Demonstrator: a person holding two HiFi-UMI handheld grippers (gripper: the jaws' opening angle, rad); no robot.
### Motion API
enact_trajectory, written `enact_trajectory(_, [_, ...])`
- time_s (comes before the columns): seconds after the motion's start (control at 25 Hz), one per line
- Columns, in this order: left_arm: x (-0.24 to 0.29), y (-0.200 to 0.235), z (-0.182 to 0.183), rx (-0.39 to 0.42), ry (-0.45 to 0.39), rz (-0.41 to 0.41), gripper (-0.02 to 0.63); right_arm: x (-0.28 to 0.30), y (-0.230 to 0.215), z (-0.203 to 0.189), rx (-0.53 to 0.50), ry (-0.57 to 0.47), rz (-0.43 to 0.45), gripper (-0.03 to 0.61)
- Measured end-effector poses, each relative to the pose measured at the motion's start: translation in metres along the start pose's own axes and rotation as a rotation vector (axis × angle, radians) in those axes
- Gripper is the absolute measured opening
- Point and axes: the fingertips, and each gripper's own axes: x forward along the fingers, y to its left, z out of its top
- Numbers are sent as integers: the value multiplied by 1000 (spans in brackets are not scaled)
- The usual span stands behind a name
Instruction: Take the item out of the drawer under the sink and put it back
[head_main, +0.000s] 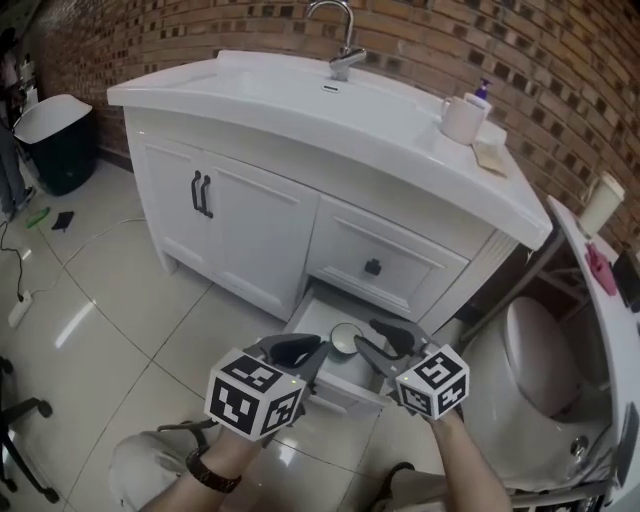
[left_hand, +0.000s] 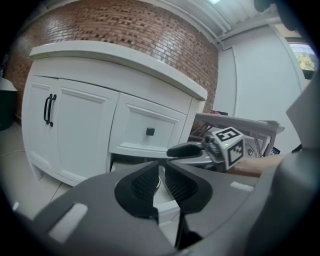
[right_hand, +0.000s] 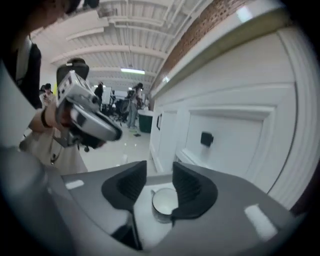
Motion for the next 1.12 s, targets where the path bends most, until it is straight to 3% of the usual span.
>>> enact_trajectory(0.12, [-8,-3,22,10,-120,-18,17,-43,20,49,-15,-165,-25,4])
enact_trajectory(0.32, [-19,-25,46,139,-246,-57,17,-84,41,84,-20,-275,-96,3])
enact_trajectory(0.48, [-17,-49,44,227,-233,-123,17,-93,53,82,-10,-286,-104,3])
enact_trajectory(0.6, [-13,-56,34,234,-171,-166,17,-91,61,81,-10,-283,-84,3])
enact_trajectory(0.72, [-14,-50,33,250,-155,-145,17,-88,65,83,4,-286,-59,3])
enact_trajectory(0.92, [-16,-44,38,201,-175,-147,18,-86,68,88,2,-287,-55,3])
enact_trajectory(1.12, [-22,-56,49,195,-256,-212,18,-84,70,79,-5,-263,-43,3])
